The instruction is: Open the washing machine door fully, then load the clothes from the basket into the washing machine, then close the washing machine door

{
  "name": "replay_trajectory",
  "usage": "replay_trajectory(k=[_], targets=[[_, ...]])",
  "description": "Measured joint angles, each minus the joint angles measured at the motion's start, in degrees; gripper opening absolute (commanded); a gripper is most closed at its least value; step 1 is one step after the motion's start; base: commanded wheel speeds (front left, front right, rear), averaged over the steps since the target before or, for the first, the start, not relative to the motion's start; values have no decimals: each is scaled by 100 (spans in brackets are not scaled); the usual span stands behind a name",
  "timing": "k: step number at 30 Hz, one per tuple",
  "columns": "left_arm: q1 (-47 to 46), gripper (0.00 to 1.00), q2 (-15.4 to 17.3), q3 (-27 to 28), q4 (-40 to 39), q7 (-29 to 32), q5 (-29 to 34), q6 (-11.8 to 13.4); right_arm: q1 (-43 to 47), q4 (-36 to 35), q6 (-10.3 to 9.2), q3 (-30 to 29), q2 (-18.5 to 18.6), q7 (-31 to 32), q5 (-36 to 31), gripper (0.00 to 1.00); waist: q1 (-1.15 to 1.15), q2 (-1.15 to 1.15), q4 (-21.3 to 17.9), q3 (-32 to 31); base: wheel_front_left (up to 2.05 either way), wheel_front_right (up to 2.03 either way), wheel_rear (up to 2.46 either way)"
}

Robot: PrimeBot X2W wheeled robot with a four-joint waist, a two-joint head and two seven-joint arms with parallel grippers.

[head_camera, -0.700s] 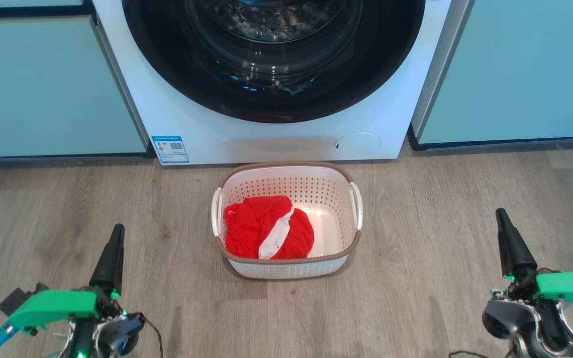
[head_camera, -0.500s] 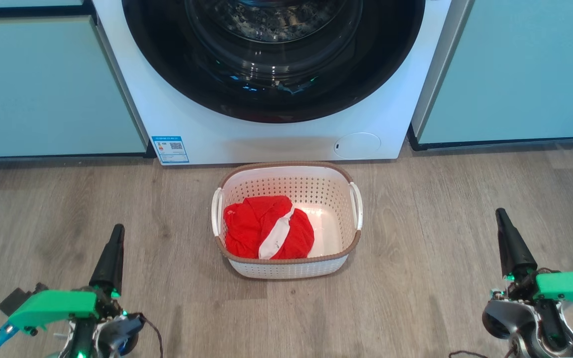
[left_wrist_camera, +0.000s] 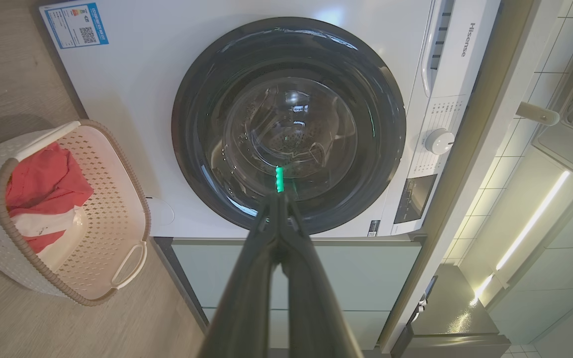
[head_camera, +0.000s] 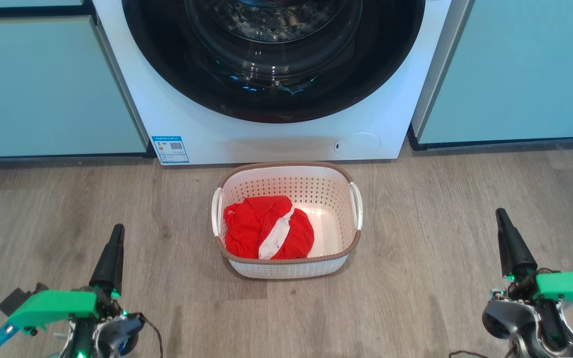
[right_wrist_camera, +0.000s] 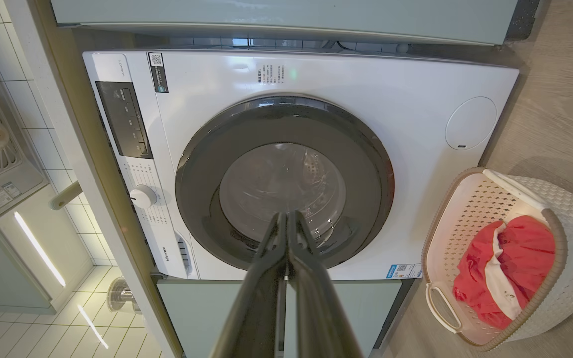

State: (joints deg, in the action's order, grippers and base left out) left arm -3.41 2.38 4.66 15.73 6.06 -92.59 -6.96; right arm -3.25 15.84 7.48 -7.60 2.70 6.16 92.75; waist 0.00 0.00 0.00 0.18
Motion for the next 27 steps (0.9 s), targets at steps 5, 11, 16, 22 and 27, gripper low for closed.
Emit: replay_trajectory(k=[5, 11, 16, 22, 27], targets=[[0, 0, 0, 0, 0, 0, 0, 0, 0, 0, 0, 0, 0, 0, 0, 0, 0, 0, 0, 0, 0, 0, 0], [7, 100, -3, -3, 40, -5, -1, 9, 8, 43, 1, 5, -1, -1, 2, 100, 0, 0, 0, 0, 0, 0, 0], [344, 100, -54, -52, 448, -10, -1, 12, 328, 444, 1, 36, -65, -3, 2, 100, 0, 0, 0, 0, 0, 0, 0], [426, 100, -58, -56, 445, -69, -1, 12, 389, 426, 1, 40, -68, -64, -1, 100, 0, 0, 0, -25, 0, 0, 0], [420, 100, -58, -49, 393, -165, 13, 12, 388, 369, 1, 36, -68, -125, -127, 100, 0, 0, 4, -48, 0, 0, 0]])
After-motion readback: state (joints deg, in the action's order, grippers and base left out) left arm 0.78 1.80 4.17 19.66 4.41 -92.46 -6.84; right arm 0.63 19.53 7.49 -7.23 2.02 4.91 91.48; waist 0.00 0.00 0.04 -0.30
